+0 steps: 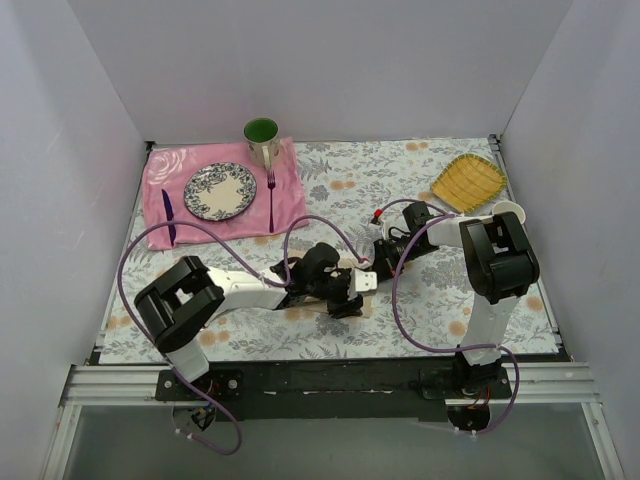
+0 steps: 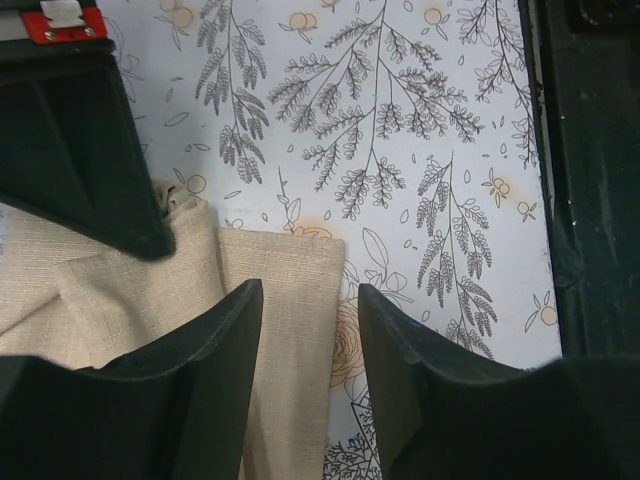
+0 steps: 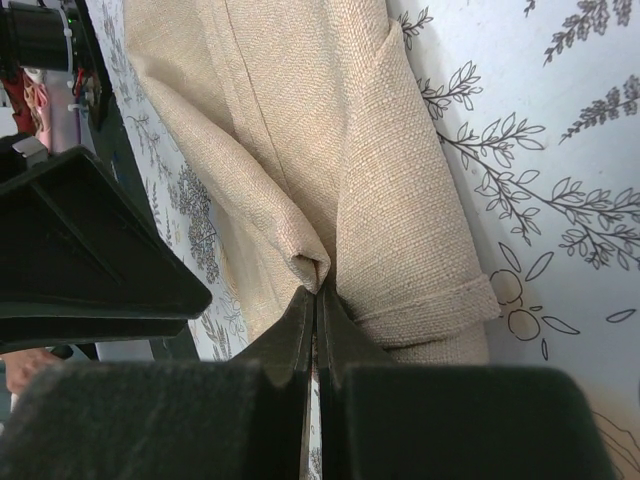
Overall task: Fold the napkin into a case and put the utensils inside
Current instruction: Pick up the 2/3-rectangle-folded napkin from the center of the board.
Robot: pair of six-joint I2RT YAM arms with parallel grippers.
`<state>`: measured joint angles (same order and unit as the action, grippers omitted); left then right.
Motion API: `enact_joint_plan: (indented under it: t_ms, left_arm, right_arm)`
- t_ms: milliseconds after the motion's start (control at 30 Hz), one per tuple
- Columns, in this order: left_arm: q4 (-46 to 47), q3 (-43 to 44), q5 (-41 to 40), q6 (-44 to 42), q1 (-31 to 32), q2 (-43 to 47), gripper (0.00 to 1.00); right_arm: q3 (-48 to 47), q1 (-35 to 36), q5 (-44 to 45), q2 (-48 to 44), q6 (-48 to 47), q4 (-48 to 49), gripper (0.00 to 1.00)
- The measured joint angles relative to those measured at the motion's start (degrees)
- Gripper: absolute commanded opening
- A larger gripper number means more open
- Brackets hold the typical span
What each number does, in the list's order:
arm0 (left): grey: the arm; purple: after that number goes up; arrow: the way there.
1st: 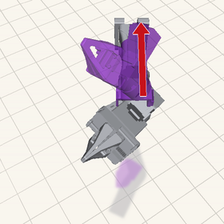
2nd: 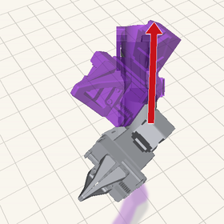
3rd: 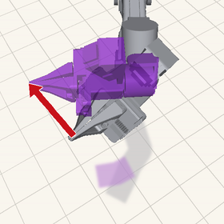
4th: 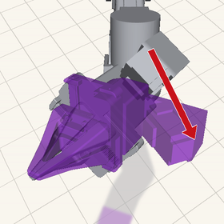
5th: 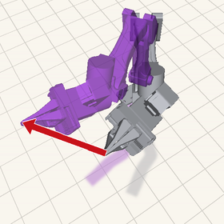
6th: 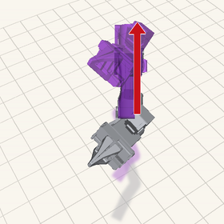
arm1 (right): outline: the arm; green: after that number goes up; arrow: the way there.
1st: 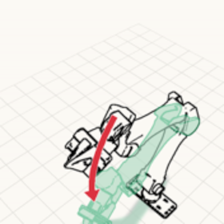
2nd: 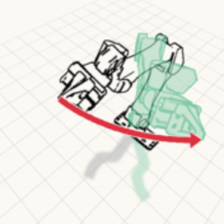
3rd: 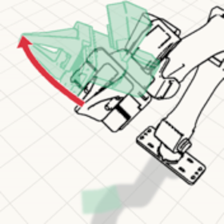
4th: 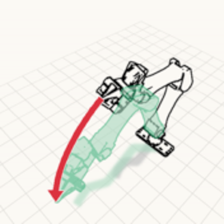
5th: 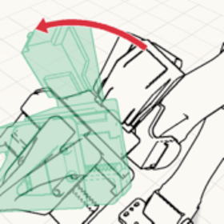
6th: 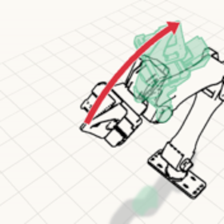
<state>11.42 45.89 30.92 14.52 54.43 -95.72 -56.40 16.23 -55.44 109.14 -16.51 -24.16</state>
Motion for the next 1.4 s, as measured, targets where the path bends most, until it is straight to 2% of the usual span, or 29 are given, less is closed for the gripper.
enact_joint_plan:
  t_ms: [400, 467, 500, 600, 767, 967, 1200, 1400]
  left_arm:
    - [-2.4, 3.4, -1.6, -1.6, 0.6, -6.8, 0.31]
    - [-2.4, 3.7, -1.6, -2.2, 0.7, -7.1, 0.21]
    - [-2.4, 3.7, -1.6, -2.5, 0.8, -7.1, 0.11]
    - [-2.4, 3.8, -1.8, -3.4, 0.8, -7.1, 0.0]
    - [-3.9, 4.3, -1.1, -1.9, 0.0, -6.9, 0.0]
    - [-7.2, 7.7, 3.5, 3.1, -3.6, -6.8, 0.0]
    - [-9.0, 11.4, 8.2, 8.9, -8.4, -7.5, 0.0]
    - [-9.5, 14.0, 11.0, 13.2, -11.7, -11.8, 0.0]
  right_arm:
    - [-0.1, 0.0, 0.0, 0.0, -0.1, -0.1, 0.01]
    - [-0.1, 0.0, 0.0, 0.0, -0.2, -0.1, 0.01]
    - [-0.1, 0.0, 0.0, 0.1, -0.2, -0.1, 0.01]
    - [-0.1, 0.0, 0.0, 0.1, -0.2, -0.1, 0.01]
    - [-0.1, 0.0, 0.0, 0.1, -0.4, -0.2, 0.01]
    - [-0.1, 0.0, 0.0, 0.1, -0.5, -0.2, 0.02]
    - [-0.1, 0.0, 0.0, 0.1, -0.6, -0.2, 0.14]
    - [-0.1, 0.0, -0.3, 0.1, -0.6, -0.2, 0.25]
